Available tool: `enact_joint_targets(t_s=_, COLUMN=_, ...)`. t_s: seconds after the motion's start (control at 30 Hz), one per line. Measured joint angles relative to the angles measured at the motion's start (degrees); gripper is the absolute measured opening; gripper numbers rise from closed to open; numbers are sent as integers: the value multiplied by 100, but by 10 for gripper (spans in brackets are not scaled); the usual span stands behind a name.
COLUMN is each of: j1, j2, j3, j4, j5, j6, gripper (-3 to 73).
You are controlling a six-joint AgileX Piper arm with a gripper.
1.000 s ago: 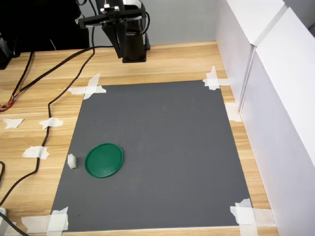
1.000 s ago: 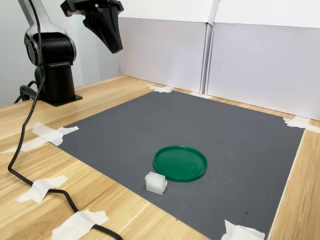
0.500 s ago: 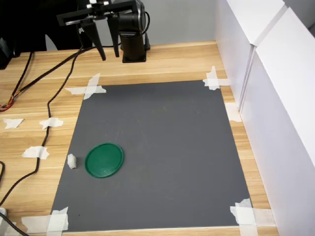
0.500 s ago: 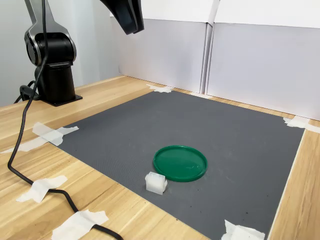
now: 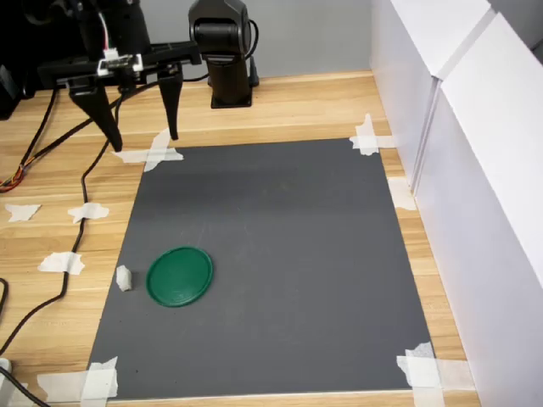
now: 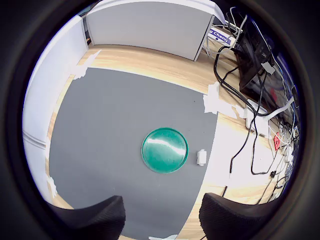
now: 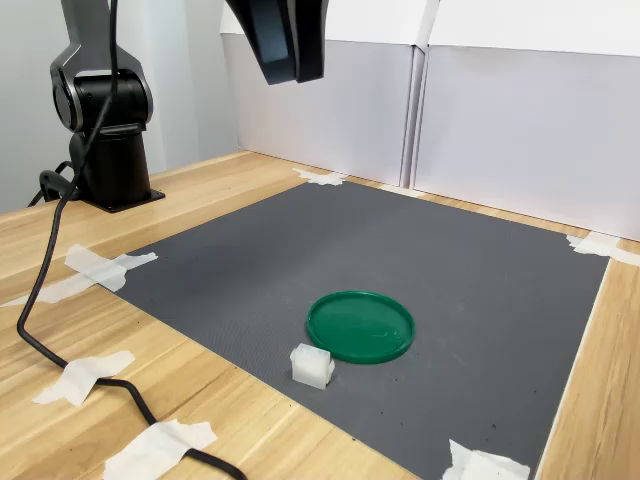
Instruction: Grasp a white terminal and put it on the green lid.
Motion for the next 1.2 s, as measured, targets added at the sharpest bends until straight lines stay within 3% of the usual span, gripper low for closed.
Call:
enact_joint_targets(t_s=0.17, j1=-577, j2=388, j3=-407, j4=330, j5=18, j6=-549, gripper=632)
enact_joint_targets(t_s=0.33, j1=-885, j2=701, j3=-596, j4=375, j5=93, j6=-1191, gripper=630)
enact_joint_targets(t_s=0.63, j1=-911, j2=1317, j3=-602, j4=-109, j5=20, j6=-1465, gripper=620)
enact_joint_targets(t_s=1.03, j1=-911, j2=1892, j3=-631, j4=-102, j5=-522, j6=-1483, gripper=618)
enact_joint_targets(t_s=1.2, j1=-911, j2=2094, j3=-631, j4=126, j5=-737, j6=-1631, gripper=618)
